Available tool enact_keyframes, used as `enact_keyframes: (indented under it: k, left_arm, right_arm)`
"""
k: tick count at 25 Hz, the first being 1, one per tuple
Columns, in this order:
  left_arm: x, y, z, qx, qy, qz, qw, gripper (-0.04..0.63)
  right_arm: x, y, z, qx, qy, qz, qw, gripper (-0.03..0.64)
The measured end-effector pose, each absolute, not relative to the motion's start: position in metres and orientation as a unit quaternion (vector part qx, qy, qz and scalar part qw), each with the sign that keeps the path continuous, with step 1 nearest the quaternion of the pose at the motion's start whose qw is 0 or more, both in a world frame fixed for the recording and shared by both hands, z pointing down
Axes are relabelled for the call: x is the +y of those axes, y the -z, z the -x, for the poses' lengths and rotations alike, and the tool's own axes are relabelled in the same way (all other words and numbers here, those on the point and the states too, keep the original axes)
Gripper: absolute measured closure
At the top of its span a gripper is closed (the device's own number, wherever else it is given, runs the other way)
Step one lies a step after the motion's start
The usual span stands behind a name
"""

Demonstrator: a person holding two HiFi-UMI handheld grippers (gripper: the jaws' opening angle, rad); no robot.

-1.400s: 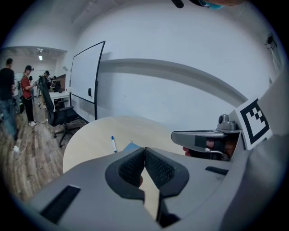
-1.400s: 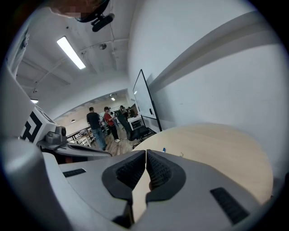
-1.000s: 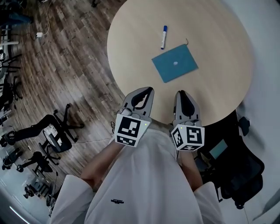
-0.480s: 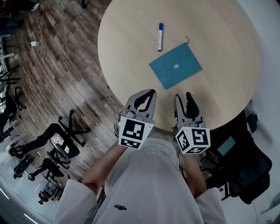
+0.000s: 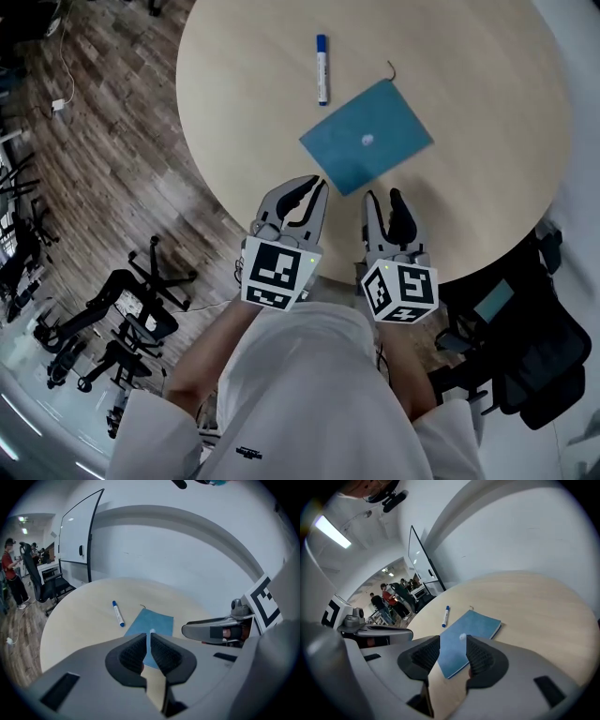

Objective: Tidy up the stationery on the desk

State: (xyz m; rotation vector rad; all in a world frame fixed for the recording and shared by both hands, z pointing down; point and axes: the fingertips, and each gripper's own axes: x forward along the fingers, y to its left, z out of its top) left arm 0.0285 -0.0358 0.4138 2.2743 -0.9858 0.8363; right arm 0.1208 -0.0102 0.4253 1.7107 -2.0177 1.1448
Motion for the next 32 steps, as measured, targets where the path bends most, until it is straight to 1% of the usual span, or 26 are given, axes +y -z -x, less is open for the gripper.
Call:
enact_keyframes:
  k: [4, 5, 6, 7, 10, 12, 14, 18, 21, 25, 32]
  left_arm:
    - [-0.049, -0.441, -0.028, -0.361, -0.315, -0.837, 0.265, 0.570]
    - [-0.054, -0.448, -0.028, -0.360, -0.317, -0.836, 0.267, 0.549]
    - [-0.058, -0.455, -0.029, -0.357, -0.318, -0.836, 0.269, 0.504]
    - [-0.062, -0.461, -0.029, -0.355, -0.320, -0.836, 0.270, 0.481]
    - [-0.071, -0.473, -0.030, -0.347, -0.325, -0.837, 0.270, 0.456]
    - [-0.075, -0.484, -0.033, -0.333, -0.333, -0.841, 0.265, 0.424]
    - [-0.080, -0.496, -0.034, -0.321, -0.345, -0.845, 0.253, 0.353]
    - [-0.089, -0.517, -0.029, -0.314, -0.355, -0.841, 0.261, 0.328]
    - [-0.091, -0.527, -0.029, -0.305, -0.363, -0.841, 0.261, 0.322]
    - [-0.089, -0.539, -0.032, -0.290, -0.371, -0.842, 0.264, 0.298]
    - [-0.090, -0.542, -0.031, -0.298, -0.370, -0.840, 0.263, 0.298]
  right_arm:
    - [-0.015, -0.453, -0.126, -0.678, -0.406, -0.596, 0.139, 0.446]
    - [-0.018, -0.459, -0.128, -0.676, -0.407, -0.597, 0.142, 0.446]
    - [-0.021, -0.465, -0.129, -0.674, -0.407, -0.599, 0.145, 0.446]
    - [-0.024, -0.470, -0.130, -0.672, -0.408, -0.600, 0.147, 0.446]
    - [-0.029, -0.481, -0.132, -0.663, -0.416, -0.604, 0.152, 0.446]
    - [-0.033, -0.490, -0.135, -0.653, -0.422, -0.611, 0.154, 0.446]
    - [-0.037, -0.498, -0.138, -0.642, -0.423, -0.619, 0.158, 0.446]
    - [-0.042, -0.510, -0.138, -0.632, -0.427, -0.626, 0.162, 0.445]
    - [-0.044, -0.517, -0.146, -0.617, -0.430, -0.639, 0.160, 0.432]
    - [-0.044, -0.532, -0.153, -0.595, -0.446, -0.645, 0.177, 0.422]
    - [-0.044, -0.542, -0.157, -0.588, -0.449, -0.647, 0.182, 0.424]
